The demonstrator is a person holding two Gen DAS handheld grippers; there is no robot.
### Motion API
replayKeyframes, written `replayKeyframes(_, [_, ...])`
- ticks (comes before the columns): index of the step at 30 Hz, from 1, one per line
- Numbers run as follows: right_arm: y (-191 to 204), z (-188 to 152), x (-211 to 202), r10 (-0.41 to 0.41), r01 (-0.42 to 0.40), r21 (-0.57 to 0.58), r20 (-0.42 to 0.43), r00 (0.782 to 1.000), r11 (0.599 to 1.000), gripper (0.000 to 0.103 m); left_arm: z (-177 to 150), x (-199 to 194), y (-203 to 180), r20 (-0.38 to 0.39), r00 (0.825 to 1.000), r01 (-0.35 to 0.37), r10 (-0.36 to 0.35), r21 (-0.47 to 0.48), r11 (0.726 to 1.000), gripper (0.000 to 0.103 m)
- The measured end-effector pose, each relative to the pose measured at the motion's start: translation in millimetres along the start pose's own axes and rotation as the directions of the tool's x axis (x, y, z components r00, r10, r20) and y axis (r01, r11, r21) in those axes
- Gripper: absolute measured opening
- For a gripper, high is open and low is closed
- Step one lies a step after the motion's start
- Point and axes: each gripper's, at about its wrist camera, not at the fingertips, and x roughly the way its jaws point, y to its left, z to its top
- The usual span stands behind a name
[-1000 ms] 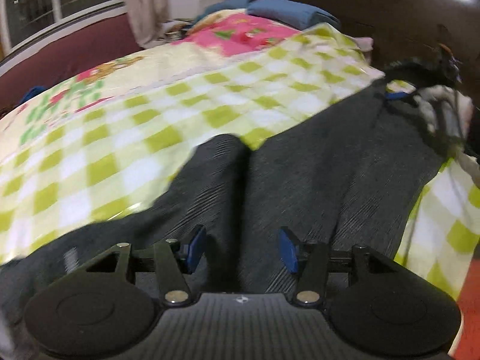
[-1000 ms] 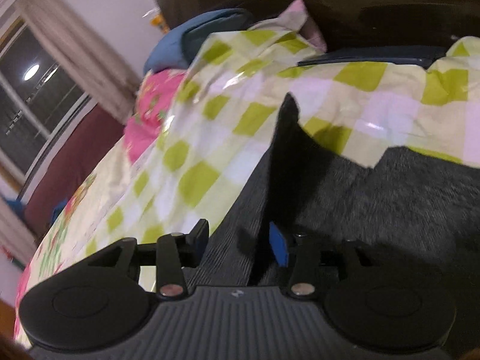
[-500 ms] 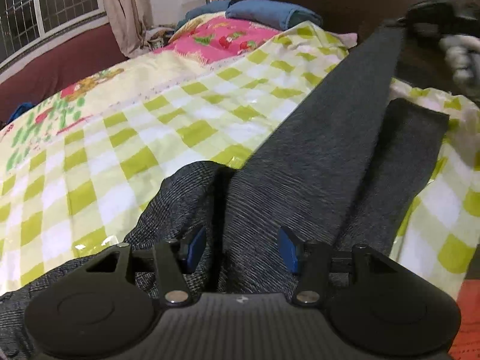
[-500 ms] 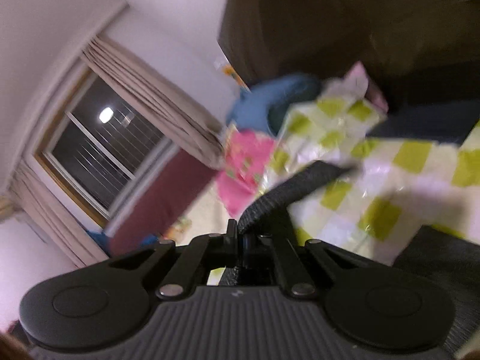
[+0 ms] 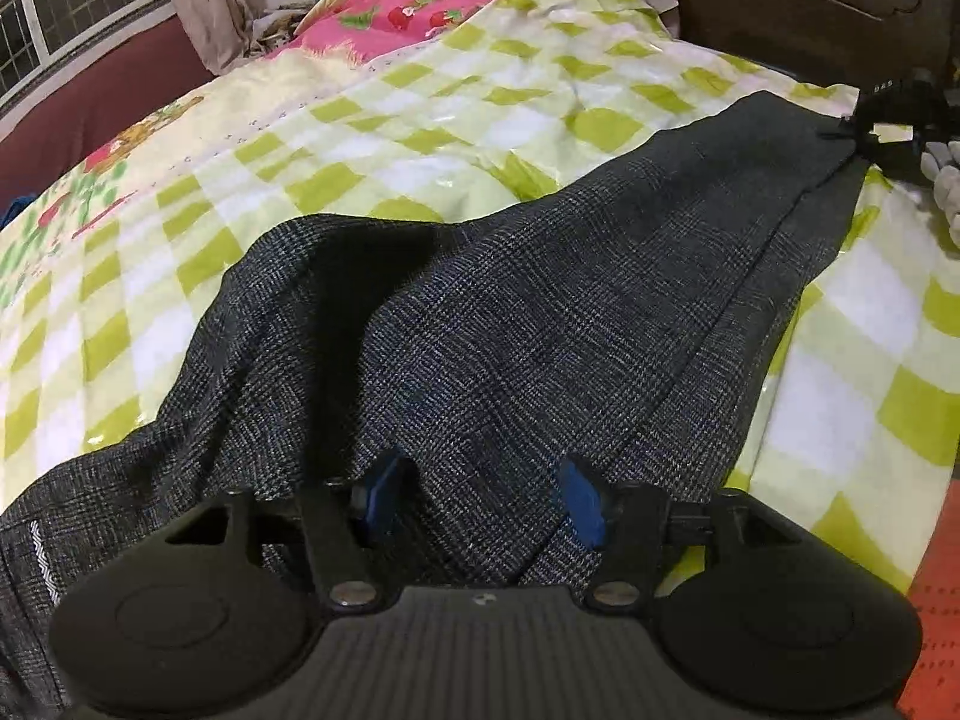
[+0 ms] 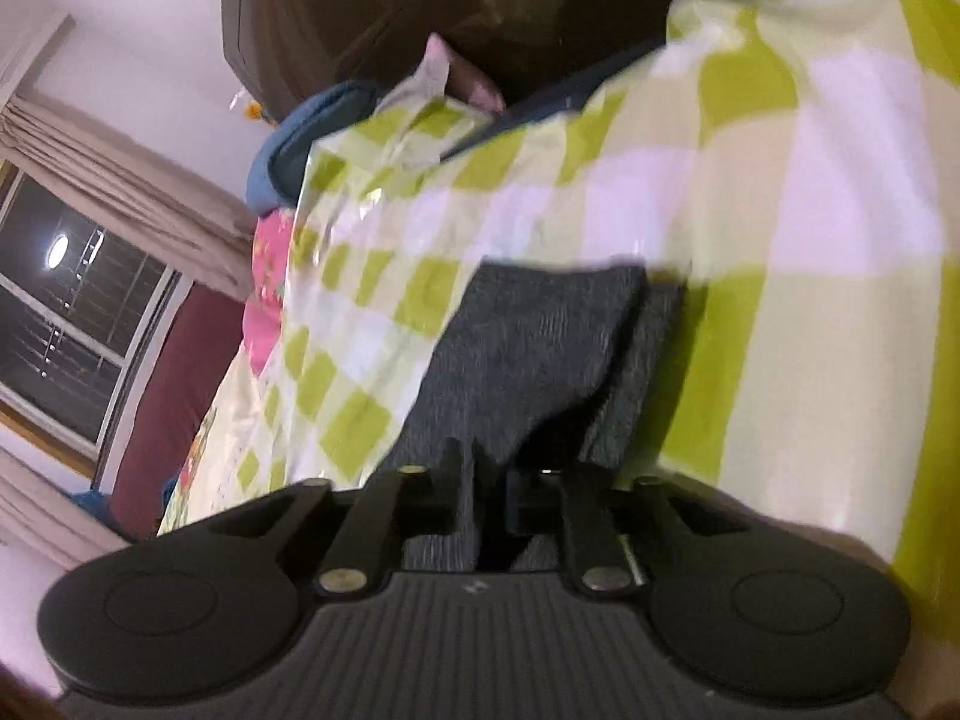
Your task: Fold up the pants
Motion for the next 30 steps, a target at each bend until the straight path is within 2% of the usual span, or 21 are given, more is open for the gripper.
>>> replayKeyframes(2, [0.2, 6.6, 1.3, 0.009, -0.009, -0.001, 0.009, 1.000, 1.000, 0.020, 1.7, 0.7, -1.9, -0.004, 1.000, -0.005, 0.005, 0.006, 1.000, 0.070])
replayKeyframes(3, [3.6, 9.6, 2.6, 0.003, -0.003, -0.013, 0.001, 1.000, 1.000, 0.015, 2.6, 0.8, -2.7, -0.005, 1.000, -0.004, 0.004, 0.006, 1.000, 0.070])
replayKeyframes(4, [7.7, 11.8, 1.4, 0.001, -0.001, -0.030, -0.007, 1.000, 1.000, 0.005, 3.4, 0.3, -3.2, -0.005, 1.000, -0.002, 0.002, 0.006, 1.000, 0.070])
replayKeyframes(6, [16.0, 15.7, -2.3, 0.038, -0.038, -0.032, -0.003, 0.999, 0.999, 0.005, 4.7, -2.9, -3.2, -0.004, 1.000, 0.010, -0.010, 0.011, 1.000, 0.070])
replayKeyframes(7, [17.9, 19.2, -15.5, 0.074, -0.073, -0.028, 0.012, 0.997, 0.997, 0.005, 5.6, -5.7, -3.5, -0.002, 1.000, 0.020, -0.020, 0.017, 1.000, 0.070])
replayKeyframes(9, [21.2, 23.5, -30.7, 0.093, -0.092, -0.036, 0.029, 0.995, 0.995, 0.004, 6.9, -12.8, -4.9, 0.006, 0.999, 0.035, -0.035, 0.037, 0.999, 0.070])
replayKeyframes(11, [20.7, 22.1, -32.0, 0.044, -0.043, -0.070, 0.017, 0.999, 0.997, 0.005, 7.3, -16.0, -6.0, 0.009, 0.999, 0.039, -0.039, 0.047, 0.998, 0.070])
replayKeyframes(13, [15.1, 15.5, -15.9, -0.071, 0.067, -0.117, -0.032, 0.997, 0.991, 0.007, 6.5, -12.8, -6.9, 0.001, 0.999, 0.038, -0.038, 0.052, 0.998, 0.070])
replayKeyframes(14, [7.6, 10.9, -8.5, -0.114, 0.108, -0.104, -0.056, 0.992, 0.989, 0.008, 5.3, -9.8, -7.8, -0.005, 1.000, 0.031, -0.030, 0.056, 0.998, 0.070])
replayKeyframes(16, [-2.5, 6.5, -8.9, -0.095, 0.091, -0.072, -0.045, 0.995, 0.993, 0.007, 3.4, -5.8, -9.7, -0.014, 1.000, 0.022, -0.021, 0.055, 0.998, 0.070])
replayKeyframes(20, [-10.0, 8.6, -8.9, -0.050, 0.050, 0.005, -0.023, 0.998, 0.999, 0.010, 0.8, -7.3, -10.1, -0.013, 1.000, 0.028, -0.027, 0.052, 0.998, 0.070])
replayKeyframes(25, [-11.8, 9.8, -15.0, -0.056, 0.056, 0.000, 0.028, 0.998, 0.998, 0.011, 0.8, -5.6, -9.7, -0.014, 1.000, 0.026, -0.026, 0.044, 0.999, 0.070])
replayKeyframes(27, [-8.3, 8.1, -12.1, -0.074, 0.075, -0.029, 0.059, 0.996, 0.997, 0.011, 0.9, -4.2, -10.5, -0.019, 1.000, 0.025, -0.024, 0.048, 0.999, 0.070])
replayKeyframes(30, [9.3, 7.1, -7.0, -0.116, 0.128, -0.157, 0.082, 0.990, 0.979, 0.010, 1.9, -4.3, -11.1, -0.025, 0.999, 0.024, -0.022, 0.057, 0.998, 0.070])
